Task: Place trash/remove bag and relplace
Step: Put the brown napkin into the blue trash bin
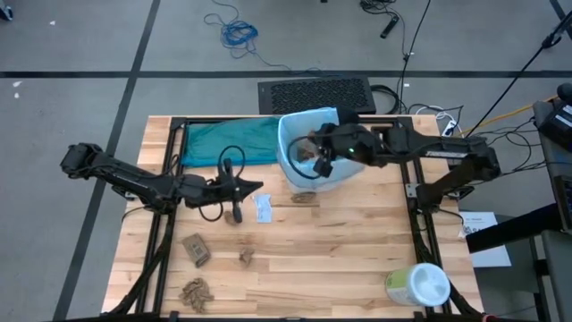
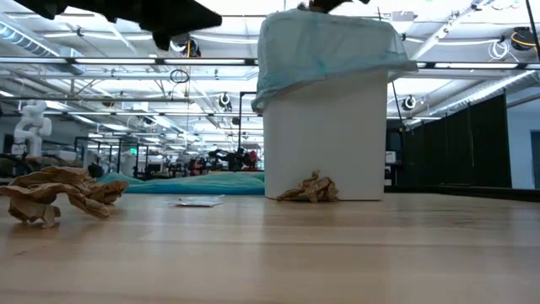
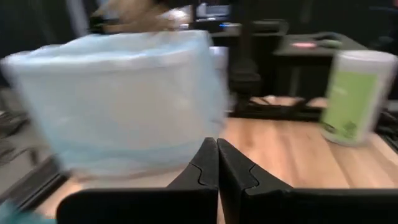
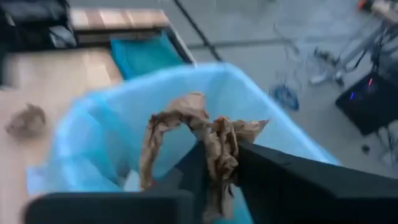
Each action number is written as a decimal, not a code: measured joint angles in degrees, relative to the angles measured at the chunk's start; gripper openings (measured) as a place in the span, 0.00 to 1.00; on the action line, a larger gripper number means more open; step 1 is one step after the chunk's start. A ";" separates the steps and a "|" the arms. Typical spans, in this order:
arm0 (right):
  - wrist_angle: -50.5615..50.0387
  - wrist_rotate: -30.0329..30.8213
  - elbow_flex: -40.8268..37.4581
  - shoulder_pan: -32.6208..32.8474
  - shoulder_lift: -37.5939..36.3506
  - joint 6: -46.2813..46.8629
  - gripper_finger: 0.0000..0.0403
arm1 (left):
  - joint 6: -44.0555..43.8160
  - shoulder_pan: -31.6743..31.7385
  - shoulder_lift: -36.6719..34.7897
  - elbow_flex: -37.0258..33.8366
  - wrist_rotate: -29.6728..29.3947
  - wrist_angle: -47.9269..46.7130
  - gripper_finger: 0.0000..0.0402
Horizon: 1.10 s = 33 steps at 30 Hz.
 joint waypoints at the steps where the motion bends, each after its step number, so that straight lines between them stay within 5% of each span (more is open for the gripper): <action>1: -0.08 0.01 0.00 -0.51 0.28 0.16 0.28 | 0.76 -0.37 0.00 0.32 1.14 -0.84 0.00; 8: 2.14 0.03 0.00 -1.30 0.80 0.09 0.64 | -0.27 -3.60 -0.04 5.26 5.09 -15.23 0.10; 13: 2.92 0.05 0.00 -0.70 0.37 -1.22 0.81 | -8.50 -5.67 0.00 10.48 5.63 -36.68 0.23; 21: 3.77 0.34 0.00 1.51 0.37 -1.66 0.84 | -26.10 -7.55 1.97 11.42 7.09 -61.69 0.34; 33: 4.35 0.45 4.57 6.24 0.35 -4.42 0.84 | -27.50 -7.84 17.08 11.43 10.16 -64.07 0.36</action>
